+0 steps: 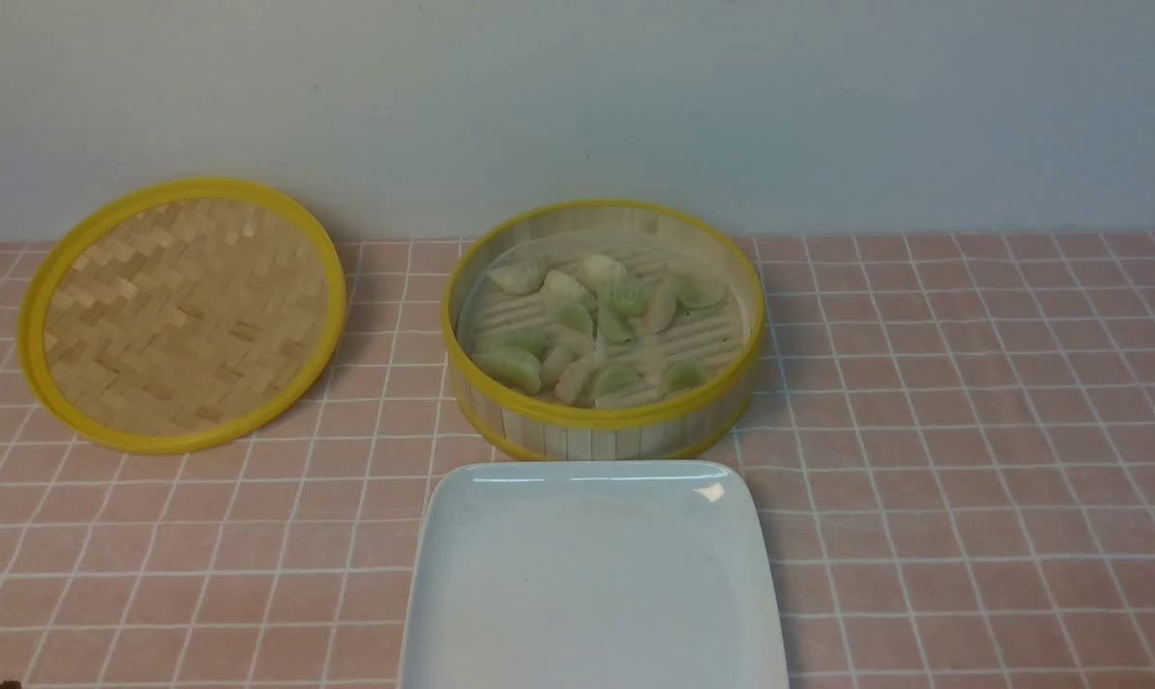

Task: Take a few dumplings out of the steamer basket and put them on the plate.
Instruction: Use the left arm to grab a dumpling from the steamer

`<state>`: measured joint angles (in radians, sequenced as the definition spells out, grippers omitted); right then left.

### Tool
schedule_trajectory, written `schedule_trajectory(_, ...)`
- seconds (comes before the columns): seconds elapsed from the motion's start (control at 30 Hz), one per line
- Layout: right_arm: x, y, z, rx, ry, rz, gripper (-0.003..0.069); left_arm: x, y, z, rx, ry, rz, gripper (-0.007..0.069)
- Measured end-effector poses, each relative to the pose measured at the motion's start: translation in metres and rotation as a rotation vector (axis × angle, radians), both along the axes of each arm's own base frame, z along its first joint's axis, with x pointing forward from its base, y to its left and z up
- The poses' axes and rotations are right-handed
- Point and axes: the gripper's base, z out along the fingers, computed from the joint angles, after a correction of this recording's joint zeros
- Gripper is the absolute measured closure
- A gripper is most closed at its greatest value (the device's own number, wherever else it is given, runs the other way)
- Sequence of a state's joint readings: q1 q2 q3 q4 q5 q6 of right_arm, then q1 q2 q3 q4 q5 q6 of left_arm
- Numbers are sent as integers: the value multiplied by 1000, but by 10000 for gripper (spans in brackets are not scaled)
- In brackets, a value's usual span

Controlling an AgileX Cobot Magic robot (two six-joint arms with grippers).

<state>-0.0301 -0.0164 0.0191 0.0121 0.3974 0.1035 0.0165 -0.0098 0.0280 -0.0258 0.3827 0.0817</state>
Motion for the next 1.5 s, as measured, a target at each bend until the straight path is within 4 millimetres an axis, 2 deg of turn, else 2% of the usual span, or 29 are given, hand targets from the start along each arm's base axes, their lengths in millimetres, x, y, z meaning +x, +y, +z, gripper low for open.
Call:
schedule_trajectory(0.63,0,0,0,0,0,0,673,0,0,1,-5,-12,1,631)
schedule_trajectory(0.8,0,0,0,0,0,0,673,3,-3,13,-214,-149,22,631)
schedule_trajectory(0.97,0,0,0,0,0,0,673,4,1,33,-517,-370,73,631)
schedule_trajectory(1.0,0,0,0,0,0,0,673,4,1,34,-526,-377,76,631)
schedule_trajectory(1.1,0,0,0,0,0,0,673,2,9,47,-676,-553,133,631)
schedule_trajectory(1.2,0,0,0,0,0,0,673,-2,14,61,-728,-658,152,631)
schedule_trajectory(1.3,0,0,0,0,-5,0,673,-9,12,94,-709,-725,103,631)
schedule_trajectory(1.37,1,1,1,39,-26,1,673,-12,5,128,-649,-681,43,631)
schedule_trajectory(1.4,1,1,3,89,-57,0,673,-9,1,145,-608,-601,14,631)
schedule_trajectory(1.43,1,2,3,101,-64,-1,673,-8,0,147,-602,-582,10,631)
schedule_trajectory(1.47,2,2,7,184,-110,-4,673,-1,-5,162,-567,-464,-13,631)
schedule_trajectory(1.5,2,3,10,233,-139,-7,673,3,-7,169,-548,-397,-23,631)
